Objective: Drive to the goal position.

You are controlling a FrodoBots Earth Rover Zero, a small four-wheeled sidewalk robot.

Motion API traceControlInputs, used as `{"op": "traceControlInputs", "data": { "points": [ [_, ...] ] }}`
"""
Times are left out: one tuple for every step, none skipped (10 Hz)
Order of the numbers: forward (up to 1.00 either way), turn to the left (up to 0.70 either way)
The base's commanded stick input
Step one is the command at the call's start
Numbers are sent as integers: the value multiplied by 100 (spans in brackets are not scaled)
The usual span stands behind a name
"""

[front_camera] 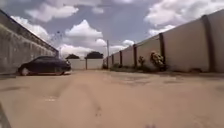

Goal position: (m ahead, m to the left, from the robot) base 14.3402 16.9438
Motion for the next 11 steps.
{"op": "traceControlInputs", "data": {
  "points": [
    [60,-15],
    [60,-15],
    [60,-15],
    [60,-15],
    [60,6],
    [60,15],
    [60,15],
    [60,15],
    [60,15],
    [60,15],
    [60,15]
  ]
}}
